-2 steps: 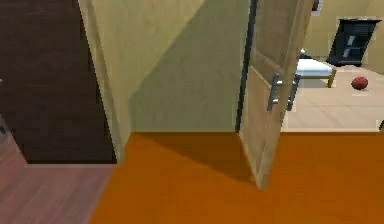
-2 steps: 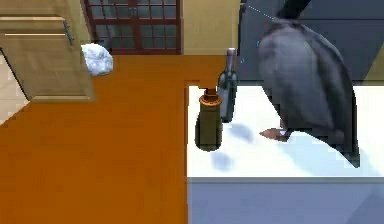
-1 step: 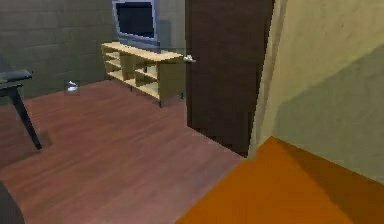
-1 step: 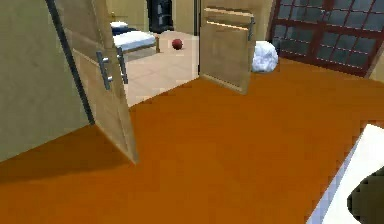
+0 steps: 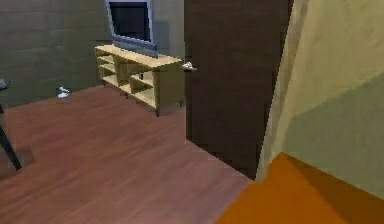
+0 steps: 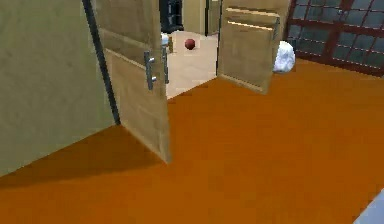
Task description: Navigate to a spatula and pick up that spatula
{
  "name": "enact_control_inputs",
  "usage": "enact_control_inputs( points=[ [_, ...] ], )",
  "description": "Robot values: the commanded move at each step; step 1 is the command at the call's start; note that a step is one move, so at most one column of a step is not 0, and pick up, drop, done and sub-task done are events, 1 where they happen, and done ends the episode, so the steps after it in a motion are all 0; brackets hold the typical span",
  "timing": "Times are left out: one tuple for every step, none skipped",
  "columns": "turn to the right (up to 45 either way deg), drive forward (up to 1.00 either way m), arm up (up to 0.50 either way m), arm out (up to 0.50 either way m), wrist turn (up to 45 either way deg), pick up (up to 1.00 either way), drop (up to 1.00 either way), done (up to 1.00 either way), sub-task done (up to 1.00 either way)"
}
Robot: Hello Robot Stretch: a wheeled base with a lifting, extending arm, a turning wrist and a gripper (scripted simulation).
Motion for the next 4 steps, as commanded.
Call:
enact_control_inputs(
  points=[
    [-45.0, 0.0, 0.0, 0.0, 0.0, 0.0, 0.0, 0.0, 0.0],
    [-39.0, 0.0, 0.0, 0.0, 0.0, 0.0, 0.0, 0.0, 0.0],
    [0.0, 0.1, 0.0, 0.0, 0.0, 0.0, 0.0, 0.0, 0.0],
    [-45.0, 0.0, 0.0, 0.0, 0.0, 0.0, 0.0, 0.0, 0.0]
  ],
)
